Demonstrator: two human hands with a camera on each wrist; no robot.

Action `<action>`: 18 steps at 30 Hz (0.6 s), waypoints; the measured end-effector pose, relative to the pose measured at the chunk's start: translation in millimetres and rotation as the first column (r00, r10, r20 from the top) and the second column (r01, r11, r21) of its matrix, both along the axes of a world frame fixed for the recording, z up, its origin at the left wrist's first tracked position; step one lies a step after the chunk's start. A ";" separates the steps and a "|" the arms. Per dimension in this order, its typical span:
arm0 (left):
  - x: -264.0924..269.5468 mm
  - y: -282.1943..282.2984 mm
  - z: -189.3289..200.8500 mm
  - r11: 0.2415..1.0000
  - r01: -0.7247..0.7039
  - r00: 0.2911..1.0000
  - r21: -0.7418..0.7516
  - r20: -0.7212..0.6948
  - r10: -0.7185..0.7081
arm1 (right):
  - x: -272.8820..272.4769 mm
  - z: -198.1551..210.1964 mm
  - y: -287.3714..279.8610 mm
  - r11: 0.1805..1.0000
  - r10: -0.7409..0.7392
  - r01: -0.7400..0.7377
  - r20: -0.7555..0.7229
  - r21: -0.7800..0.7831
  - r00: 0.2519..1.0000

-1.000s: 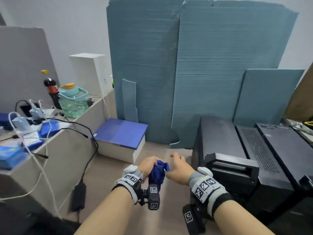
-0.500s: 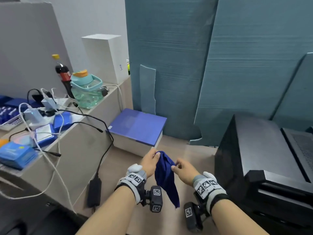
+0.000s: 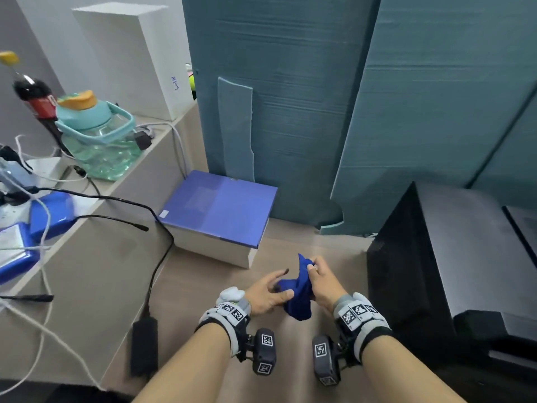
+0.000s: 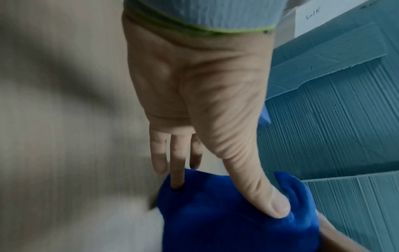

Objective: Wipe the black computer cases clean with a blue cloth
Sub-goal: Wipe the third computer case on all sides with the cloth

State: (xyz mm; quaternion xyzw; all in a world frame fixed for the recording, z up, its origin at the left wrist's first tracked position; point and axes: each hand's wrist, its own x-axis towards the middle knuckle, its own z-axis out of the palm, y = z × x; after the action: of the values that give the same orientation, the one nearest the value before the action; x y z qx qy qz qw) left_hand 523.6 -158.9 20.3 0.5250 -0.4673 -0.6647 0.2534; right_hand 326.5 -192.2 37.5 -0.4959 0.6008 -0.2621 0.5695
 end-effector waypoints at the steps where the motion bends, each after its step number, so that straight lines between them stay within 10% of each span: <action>1: -1.8 -0.5 -1.4 0.999 0.033 0.999 0.023 0.005 -0.033 | 2.0 7.7 0.9 0.999 -0.025 0.024 0.036 0.027 0.999; 8: -18.6 -6.8 -10.0 0.995 0.093 0.995 0.039 0.020 -0.094 | -11.3 25.2 -4.0 0.967 -0.245 0.241 0.049 0.079 0.968; 12: -21.4 -11.0 2.7 0.991 0.053 0.986 -0.125 0.162 -0.033 | -24.2 28.0 6.4 0.969 0.218 -0.246 -0.453 -0.003 0.864; 15: -26.5 -12.8 18.9 0.986 0.127 0.985 -0.109 0.131 -0.113 | -22.0 26.6 15.8 0.873 0.485 -0.481 -0.227 0.076 0.844; 18: -32.4 -12.2 22.4 0.993 0.066 0.989 -0.097 0.138 -0.052 | -25.5 20.9 21.1 0.906 0.419 -0.410 -0.084 0.104 0.904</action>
State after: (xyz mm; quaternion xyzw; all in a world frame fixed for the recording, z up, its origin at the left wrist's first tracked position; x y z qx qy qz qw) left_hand 491.2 -171.1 42.7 0.5411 -0.5321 -0.6101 0.2277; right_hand 301.0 -171.1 58.4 -0.6008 0.5210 -0.0834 0.6005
